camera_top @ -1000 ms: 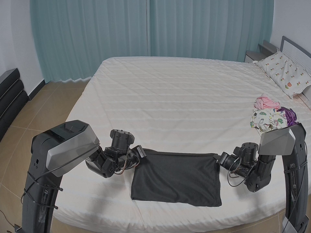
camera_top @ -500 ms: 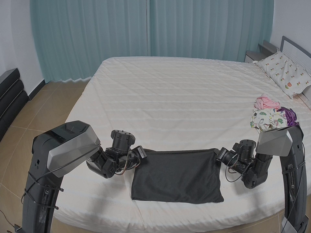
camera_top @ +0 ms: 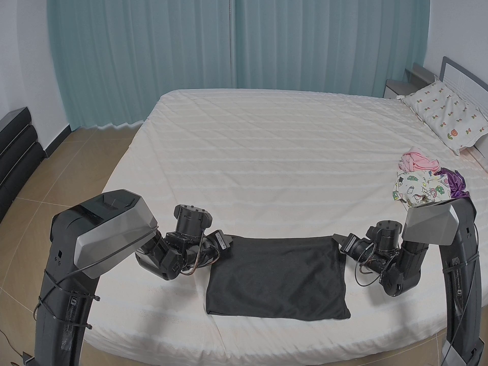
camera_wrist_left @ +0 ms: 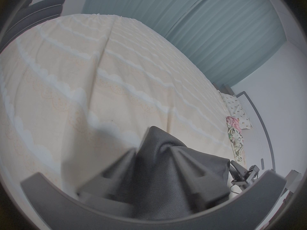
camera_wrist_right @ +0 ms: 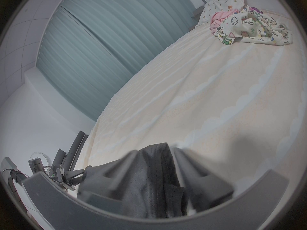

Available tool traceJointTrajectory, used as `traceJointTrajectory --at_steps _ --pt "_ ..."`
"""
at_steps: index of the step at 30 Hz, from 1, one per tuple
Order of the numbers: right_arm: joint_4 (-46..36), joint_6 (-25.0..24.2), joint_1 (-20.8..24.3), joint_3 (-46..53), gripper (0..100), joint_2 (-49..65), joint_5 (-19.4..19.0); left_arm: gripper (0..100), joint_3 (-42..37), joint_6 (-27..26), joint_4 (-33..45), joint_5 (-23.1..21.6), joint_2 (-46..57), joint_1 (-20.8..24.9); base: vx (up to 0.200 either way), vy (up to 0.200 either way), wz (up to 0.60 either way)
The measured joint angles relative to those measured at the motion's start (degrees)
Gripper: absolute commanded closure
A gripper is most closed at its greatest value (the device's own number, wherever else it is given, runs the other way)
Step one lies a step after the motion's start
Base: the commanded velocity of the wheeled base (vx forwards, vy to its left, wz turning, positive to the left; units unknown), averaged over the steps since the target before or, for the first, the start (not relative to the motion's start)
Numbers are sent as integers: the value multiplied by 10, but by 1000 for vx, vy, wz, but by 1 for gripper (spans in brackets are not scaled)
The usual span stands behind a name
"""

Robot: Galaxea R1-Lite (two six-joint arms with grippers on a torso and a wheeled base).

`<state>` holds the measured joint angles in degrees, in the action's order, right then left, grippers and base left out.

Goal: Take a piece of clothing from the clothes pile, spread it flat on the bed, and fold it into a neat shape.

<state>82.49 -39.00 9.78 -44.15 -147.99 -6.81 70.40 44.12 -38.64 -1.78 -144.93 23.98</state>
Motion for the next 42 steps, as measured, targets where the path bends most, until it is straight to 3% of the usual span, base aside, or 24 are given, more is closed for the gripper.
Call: traceJointTrajectory --at_steps 12,24,28,35,42 --pt "12 -15 -32 30 0 24 -2 0 -23 11 -20 9 13 -6 0 0 0" --pt "56 -23 -52 220 0 218 -4 0 -125 5 -60 9 173 -82 0 0 0" --pt "62 -11 -54 286 0 312 -4 0 -186 -5 -65 7 262 -114 0 0 0" --pt "44 69 -52 388 0 488 4 0 -355 -46 -104 9 422 -151 0 0 0" --pt "-100 122 -50 421 0 675 13 0 -495 -86 -151 18 556 -168 0 0 0"
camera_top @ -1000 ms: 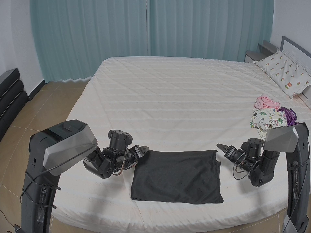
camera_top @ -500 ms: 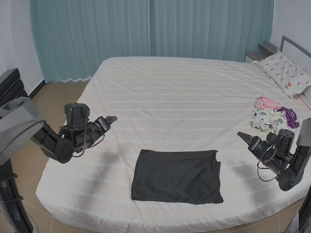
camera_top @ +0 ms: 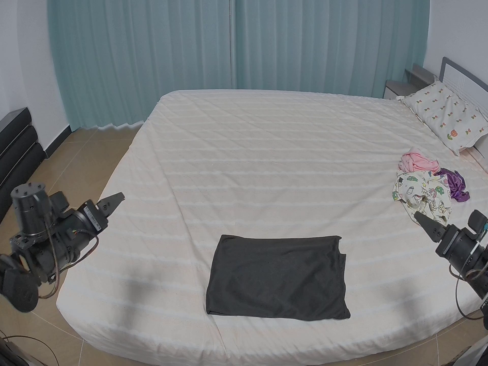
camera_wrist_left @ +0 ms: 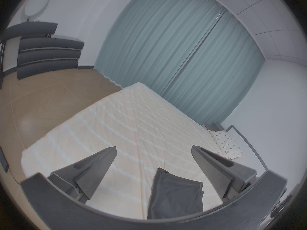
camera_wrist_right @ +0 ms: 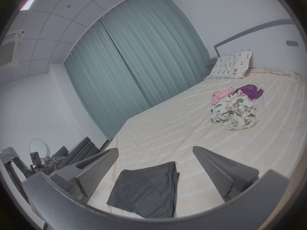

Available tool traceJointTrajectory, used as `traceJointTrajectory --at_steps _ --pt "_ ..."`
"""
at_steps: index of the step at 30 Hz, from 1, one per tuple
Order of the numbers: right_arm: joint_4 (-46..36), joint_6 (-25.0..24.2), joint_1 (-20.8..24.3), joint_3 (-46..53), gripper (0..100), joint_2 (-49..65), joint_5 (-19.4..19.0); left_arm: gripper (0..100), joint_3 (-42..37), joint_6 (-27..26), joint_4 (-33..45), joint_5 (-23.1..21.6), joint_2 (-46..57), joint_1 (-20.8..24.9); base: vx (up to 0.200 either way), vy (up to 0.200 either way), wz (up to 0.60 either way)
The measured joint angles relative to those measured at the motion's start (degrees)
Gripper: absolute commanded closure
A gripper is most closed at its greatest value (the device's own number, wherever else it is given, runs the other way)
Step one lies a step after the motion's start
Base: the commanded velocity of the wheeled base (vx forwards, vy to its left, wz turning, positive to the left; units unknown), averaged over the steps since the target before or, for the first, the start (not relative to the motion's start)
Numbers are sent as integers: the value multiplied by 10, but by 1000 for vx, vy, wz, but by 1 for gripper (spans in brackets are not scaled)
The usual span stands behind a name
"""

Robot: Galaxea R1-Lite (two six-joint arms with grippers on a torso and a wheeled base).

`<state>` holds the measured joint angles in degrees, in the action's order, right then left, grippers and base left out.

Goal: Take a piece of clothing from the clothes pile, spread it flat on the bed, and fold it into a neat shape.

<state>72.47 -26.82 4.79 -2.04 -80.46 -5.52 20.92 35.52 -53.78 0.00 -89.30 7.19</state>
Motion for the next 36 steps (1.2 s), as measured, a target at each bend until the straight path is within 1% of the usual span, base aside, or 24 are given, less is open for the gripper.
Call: traceJointTrajectory --at_steps 5,9,12,16,18,21,24,28,31,35,36 --pt "-147 22 1 1 0 144 4 0 -73 -26 -23 13 82 -9 0 0 0" --pt "-274 34 -1 -8 0 255 6 0 -116 -43 -24 31 146 -13 0 0 0" --pt "-377 43 -4 -15 0 337 8 0 -140 -65 -8 48 198 -16 0 0 0" --pt "-499 58 -8 -23 0 448 10 0 -162 -105 36 77 295 -18 0 0 0" --pt "-537 70 -10 -26 0 489 10 0 -169 -125 60 91 342 -19 0 0 0" --pt "-592 100 -14 -29 0 549 11 0 -178 -162 107 113 424 -21 0 0 0" --pt "-646 144 -19 -31 0 605 10 0 -185 -201 162 133 513 -24 0 0 0" --pt "-706 191 -26 -31 0 668 11 0 -192 -241 237 155 623 -30 0 0 0" --pt "-740 221 -32 -28 0 709 17 0 -197 -272 298 169 707 -41 0 0 0" --pt "-767 249 -39 -24 0 753 26 0 -198 -340 372 184 799 -57 0 0 0" --pt "-771 253 -41 -23 0 760 29 0 -199 -349 390 186 814 -60 0 0 0"
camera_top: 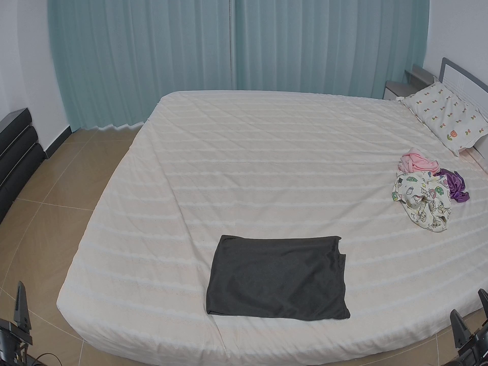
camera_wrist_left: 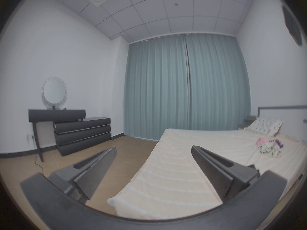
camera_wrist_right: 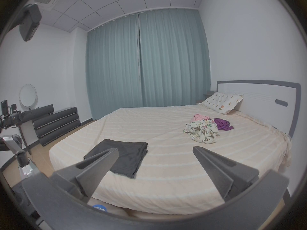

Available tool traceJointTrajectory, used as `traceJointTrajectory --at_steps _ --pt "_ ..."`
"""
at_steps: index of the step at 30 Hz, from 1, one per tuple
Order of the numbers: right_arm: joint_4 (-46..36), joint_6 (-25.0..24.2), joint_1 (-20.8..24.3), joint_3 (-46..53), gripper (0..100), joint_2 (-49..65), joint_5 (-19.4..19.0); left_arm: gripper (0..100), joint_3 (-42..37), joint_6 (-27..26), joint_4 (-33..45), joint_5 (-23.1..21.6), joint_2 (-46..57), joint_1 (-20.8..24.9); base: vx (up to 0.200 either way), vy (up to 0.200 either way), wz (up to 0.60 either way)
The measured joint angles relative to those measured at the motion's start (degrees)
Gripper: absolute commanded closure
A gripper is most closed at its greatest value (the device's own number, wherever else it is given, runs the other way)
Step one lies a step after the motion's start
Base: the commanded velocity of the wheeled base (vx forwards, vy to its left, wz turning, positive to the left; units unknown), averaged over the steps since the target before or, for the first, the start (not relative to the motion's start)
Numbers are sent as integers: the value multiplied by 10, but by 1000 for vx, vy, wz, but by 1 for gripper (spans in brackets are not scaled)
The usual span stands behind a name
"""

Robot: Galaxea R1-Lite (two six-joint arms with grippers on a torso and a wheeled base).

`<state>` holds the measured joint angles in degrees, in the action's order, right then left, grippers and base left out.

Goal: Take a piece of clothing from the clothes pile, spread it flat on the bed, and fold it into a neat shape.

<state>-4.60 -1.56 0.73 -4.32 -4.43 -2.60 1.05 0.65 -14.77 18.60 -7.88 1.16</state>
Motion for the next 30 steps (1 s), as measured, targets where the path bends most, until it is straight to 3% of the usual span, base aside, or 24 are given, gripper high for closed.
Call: traceJointTrajectory --at_steps 4,7,15,20,30 --pt "-8 13 -4 3 0 21 49 0 -1 -4 86 1 42 -8 0 0 0" --pt "-10 20 -6 4 0 29 86 0 -1 10 108 -18 57 -10 0 0 0" --pt "-13 27 -8 4 0 37 84 0 0 17 111 -90 71 -13 0 0 0" --pt "-11 27 -8 4 0 38 86 0 0 34 112 -162 73 -13 0 0 0" --pt "-8 33 -10 5 0 38 109 0 0 33 116 -184 74 -13 0 0 0"
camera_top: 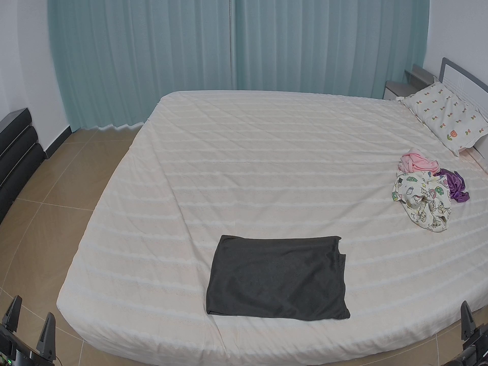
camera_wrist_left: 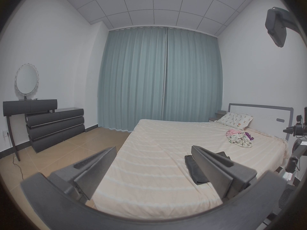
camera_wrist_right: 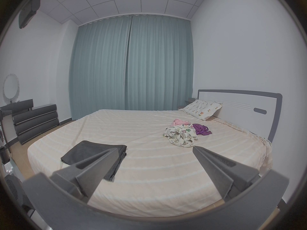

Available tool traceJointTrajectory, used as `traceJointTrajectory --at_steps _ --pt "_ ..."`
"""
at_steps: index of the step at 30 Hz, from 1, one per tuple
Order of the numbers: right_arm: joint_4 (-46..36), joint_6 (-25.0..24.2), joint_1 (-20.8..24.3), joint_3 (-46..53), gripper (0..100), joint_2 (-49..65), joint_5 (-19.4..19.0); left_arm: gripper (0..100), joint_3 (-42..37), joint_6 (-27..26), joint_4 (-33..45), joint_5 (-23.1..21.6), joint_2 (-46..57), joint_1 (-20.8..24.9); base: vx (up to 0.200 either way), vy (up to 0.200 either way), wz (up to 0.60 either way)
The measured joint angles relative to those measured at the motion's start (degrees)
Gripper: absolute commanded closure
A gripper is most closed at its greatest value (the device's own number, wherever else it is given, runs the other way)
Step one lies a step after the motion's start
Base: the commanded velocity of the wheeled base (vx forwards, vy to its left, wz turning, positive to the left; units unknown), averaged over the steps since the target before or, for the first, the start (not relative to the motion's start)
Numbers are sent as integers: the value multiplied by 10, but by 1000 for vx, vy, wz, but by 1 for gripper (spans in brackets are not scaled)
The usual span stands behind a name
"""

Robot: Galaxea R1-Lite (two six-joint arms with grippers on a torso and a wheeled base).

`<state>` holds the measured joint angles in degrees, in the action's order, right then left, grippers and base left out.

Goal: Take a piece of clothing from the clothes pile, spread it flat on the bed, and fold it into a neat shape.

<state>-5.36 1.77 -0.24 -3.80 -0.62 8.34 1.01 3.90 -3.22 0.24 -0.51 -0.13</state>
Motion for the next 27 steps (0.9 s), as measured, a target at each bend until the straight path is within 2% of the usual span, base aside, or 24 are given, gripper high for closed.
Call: traceJointTrajectory --at_steps 4,8,10,12,16,22,25,27 --pt "0 0 0 0 0 0 20 0 0 0 7 8 0 0 0 0 0" --pt "2 4 0 0 0 0 63 0 0 -2 26 27 0 0 0 0 0" --pt "2 7 0 0 0 0 64 0 0 -3 27 28 0 0 0 0 0" --pt "2 7 0 0 0 0 44 0 0 -5 28 28 0 0 0 0 0" --pt "3 -7 1 1 0 0 -20 0 0 -7 29 28 0 0 0 0 0" --pt "3 -8 1 1 0 -1 -79 0 0 -7 29 28 0 0 0 0 0" --pt "3 -14 1 2 0 -1 -80 0 0 -9 30 27 0 0 0 0 0" --pt "3 -19 1 2 0 -1 -62 0 0 -11 30 27 -1 0 0 0 0"
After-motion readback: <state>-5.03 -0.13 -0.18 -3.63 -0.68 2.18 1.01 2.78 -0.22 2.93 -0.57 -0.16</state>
